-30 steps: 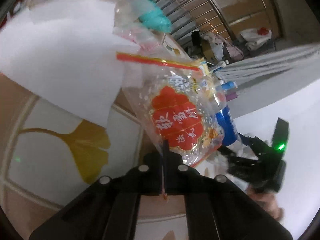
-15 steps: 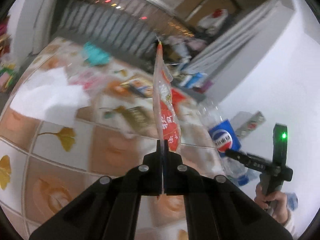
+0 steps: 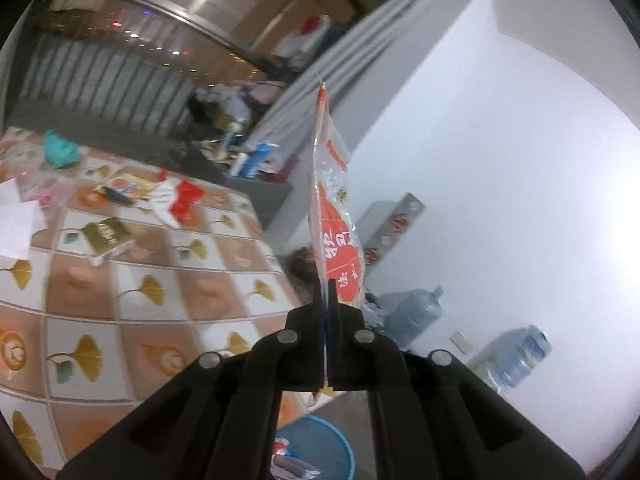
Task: Collect trash
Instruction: 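Carry the Pepsi bottle over the basket and open the right gripper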
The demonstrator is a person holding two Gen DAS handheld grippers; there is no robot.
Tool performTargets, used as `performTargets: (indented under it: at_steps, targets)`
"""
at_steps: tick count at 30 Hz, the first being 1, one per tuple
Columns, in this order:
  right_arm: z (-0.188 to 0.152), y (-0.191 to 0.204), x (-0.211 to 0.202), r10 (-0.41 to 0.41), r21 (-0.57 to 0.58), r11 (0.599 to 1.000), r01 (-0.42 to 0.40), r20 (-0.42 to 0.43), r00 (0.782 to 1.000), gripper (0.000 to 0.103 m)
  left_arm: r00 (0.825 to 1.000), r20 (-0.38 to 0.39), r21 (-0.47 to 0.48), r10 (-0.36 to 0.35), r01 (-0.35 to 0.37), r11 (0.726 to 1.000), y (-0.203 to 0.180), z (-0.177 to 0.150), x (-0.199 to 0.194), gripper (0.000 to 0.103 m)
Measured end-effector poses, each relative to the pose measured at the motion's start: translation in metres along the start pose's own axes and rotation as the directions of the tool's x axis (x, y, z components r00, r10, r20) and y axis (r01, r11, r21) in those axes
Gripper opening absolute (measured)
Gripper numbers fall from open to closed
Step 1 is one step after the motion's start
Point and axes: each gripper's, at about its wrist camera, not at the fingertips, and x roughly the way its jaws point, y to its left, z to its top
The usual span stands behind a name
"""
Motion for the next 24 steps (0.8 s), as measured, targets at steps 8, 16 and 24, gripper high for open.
performTargets:
  at_steps: [8,16,24]
  targets:
    - [-0.005,-0.01,0.181,-0.052,-0.009,0.999,0.051,-0.308,0.95,0.064,0.998,-0.021,0.038,0.053,-0.052,0.998,-0.017,-0.007,0.002,0.0]
    - [-0.026,-0.014,0.299,-0.245,-0.179,0.968,0.176,-0.513,0.823,0.082,0.994,-0.061,0.069,0.089,-0.085,0.994,-0.027,-0.022,0.011,0.0]
    - [-0.044,-0.038,0.264,-0.2,-0.147,0.978,0.146,-0.494,0.846,0.085,0.985,-0.161,0.133,0.053,-0.032,0.991,-0.051,-0.041,0.039,0.0]
